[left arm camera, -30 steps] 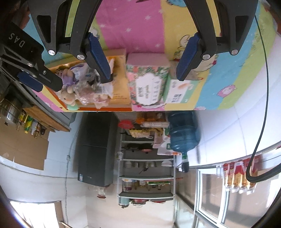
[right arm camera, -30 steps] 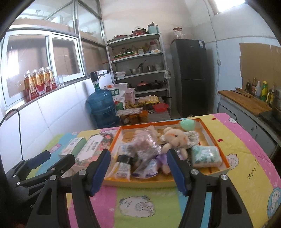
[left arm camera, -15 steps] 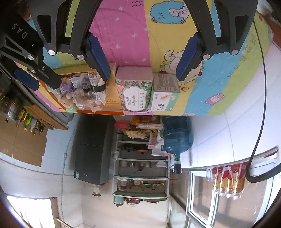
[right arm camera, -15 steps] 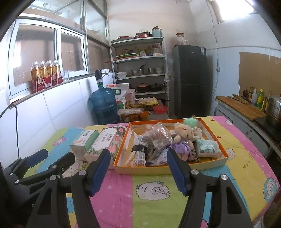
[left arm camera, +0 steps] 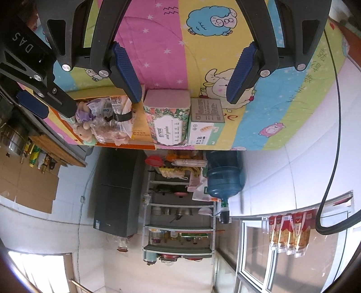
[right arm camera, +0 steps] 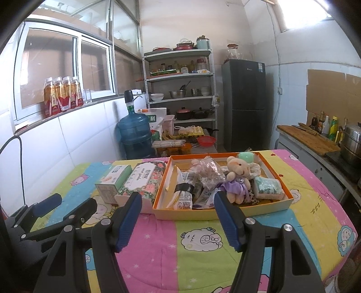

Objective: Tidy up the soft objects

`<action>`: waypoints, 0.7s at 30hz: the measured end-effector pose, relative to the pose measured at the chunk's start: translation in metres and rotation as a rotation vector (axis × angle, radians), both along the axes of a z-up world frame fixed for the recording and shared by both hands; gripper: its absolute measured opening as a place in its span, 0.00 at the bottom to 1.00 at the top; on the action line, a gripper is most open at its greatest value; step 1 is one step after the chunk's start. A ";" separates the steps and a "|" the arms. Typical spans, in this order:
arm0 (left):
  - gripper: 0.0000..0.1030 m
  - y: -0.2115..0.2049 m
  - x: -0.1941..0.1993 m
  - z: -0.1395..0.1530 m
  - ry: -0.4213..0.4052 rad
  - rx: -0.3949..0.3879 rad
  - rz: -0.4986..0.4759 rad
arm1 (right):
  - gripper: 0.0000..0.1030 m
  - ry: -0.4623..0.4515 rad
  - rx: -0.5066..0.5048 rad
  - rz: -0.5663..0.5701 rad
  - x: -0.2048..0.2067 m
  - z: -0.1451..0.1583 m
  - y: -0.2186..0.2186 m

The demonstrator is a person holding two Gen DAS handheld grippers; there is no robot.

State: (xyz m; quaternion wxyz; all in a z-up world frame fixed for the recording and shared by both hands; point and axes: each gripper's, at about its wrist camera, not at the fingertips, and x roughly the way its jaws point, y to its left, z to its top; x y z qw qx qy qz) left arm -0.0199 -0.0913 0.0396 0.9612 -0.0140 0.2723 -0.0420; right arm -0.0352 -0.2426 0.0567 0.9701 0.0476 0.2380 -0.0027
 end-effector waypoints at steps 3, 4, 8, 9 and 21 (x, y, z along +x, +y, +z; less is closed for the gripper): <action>0.77 0.000 0.000 0.000 0.000 0.001 0.000 | 0.64 0.000 0.004 0.001 0.000 0.000 0.000; 0.77 0.001 0.000 0.000 0.001 0.002 0.001 | 0.64 0.000 0.008 0.002 0.000 0.000 0.000; 0.77 0.001 0.000 0.001 0.000 0.002 0.001 | 0.64 0.001 0.007 0.005 0.000 0.001 0.003; 0.77 0.001 0.000 0.001 -0.001 0.002 0.000 | 0.64 0.001 0.007 0.006 0.000 0.002 0.003; 0.77 0.002 0.000 0.000 -0.002 0.001 0.001 | 0.64 0.002 0.009 0.010 0.000 0.001 0.004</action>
